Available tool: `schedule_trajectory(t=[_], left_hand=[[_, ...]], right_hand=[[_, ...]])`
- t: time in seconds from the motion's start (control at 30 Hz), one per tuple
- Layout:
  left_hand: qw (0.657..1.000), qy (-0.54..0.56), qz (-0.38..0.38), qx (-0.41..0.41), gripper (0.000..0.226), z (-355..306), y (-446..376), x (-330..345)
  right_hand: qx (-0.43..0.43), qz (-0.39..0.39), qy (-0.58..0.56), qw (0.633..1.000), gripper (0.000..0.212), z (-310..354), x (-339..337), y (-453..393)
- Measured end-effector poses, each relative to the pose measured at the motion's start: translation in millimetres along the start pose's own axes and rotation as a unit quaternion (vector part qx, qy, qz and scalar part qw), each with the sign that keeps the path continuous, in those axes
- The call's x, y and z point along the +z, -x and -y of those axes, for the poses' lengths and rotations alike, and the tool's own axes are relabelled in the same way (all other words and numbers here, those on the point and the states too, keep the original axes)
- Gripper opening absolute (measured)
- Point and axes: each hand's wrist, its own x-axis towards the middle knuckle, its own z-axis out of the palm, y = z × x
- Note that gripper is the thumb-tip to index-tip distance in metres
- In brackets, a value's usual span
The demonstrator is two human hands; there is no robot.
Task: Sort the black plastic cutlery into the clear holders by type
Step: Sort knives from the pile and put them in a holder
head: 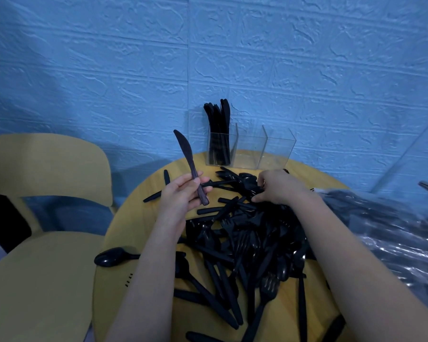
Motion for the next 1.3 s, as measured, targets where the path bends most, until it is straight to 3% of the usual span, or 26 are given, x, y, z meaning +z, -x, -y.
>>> schedule_trajectory(t=[0.1, 0.47, 0.63, 0.77, 0.87, 0.97, 1.3], left_hand=[[1.000, 0.015, 0.002, -0.002, 0.017, 1.4, -2.8, -0.9], [0.999, 0.040, 0.009, -0.012, 0.017, 2.5, -7.8, -2.2], [0.999, 0.035, 0.011, -0.014, 0.020, 3.0, -8.8, -2.4], [0.999, 0.046, 0.009, -0.022, 0.021, 5.2, -9.3, -2.7], [0.999, 0.043, 0.009, -0.026, 0.022, 7.0, -10.6, -2.3], [0.999, 0.040, 0.013, -0.023, 0.020, 7.2, -11.8, -2.2], [0.998, 0.028, 0.050, -0.021, 0.021, 7.3, -12.0, -1.5]], right_hand=[[-0.007, -0.003, 0.002, 1.000, 0.037, 0.9, 2.1, -4.8], [-0.033, -0.052, -0.152, 0.987, 0.019, -16.5, -33.5, -24.1], [-0.021, -0.028, -0.198, 0.980, 0.042, -21.4, -45.0, -36.1], [-0.016, 0.013, -0.235, 0.972, 0.027, -16.2, -45.6, -38.9], [-0.023, 0.028, -0.221, 0.974, 0.030, -15.8, -43.0, -43.9], [-0.037, 0.054, -0.259, 0.964, 0.012, -16.4, -39.8, -46.7], [-0.025, 0.012, -0.342, 0.939, 0.035, -23.6, -29.0, -54.8]])
